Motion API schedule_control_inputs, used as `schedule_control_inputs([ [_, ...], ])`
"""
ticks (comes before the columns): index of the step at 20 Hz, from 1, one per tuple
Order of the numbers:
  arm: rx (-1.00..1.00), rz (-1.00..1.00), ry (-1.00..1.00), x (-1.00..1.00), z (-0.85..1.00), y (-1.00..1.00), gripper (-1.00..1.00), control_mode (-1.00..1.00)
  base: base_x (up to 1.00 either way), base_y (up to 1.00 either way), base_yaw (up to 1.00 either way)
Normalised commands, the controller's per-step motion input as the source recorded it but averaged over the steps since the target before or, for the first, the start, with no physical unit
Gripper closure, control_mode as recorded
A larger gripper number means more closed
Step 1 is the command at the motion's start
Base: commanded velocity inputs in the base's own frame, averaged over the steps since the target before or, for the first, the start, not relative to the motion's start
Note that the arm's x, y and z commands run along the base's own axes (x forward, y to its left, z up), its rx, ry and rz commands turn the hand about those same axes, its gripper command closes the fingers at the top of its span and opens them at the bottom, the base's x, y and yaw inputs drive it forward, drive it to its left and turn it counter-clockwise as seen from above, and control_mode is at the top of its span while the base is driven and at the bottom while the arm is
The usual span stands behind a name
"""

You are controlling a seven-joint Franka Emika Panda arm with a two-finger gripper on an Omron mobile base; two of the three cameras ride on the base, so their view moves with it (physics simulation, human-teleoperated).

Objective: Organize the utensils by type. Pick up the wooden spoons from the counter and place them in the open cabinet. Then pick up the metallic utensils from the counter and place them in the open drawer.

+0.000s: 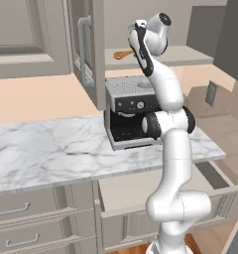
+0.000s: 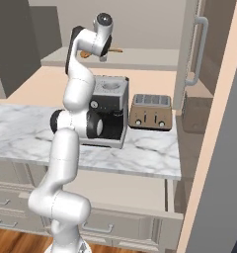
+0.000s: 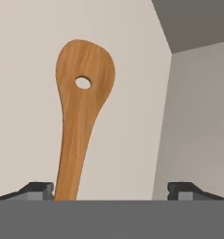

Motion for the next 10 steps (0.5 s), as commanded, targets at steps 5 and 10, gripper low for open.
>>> schedule_control_inputs([
  [5, 0.00, 0.05, 0.03, -0.01, -0.21, 0.00, -1.00, -1.00, 0.00, 0.00, 0.00],
  [10, 0.00, 0.06, 0.02, -0.03, -0.13, 0.00, -1.00, -1.00, 0.00, 0.00, 0.00],
])
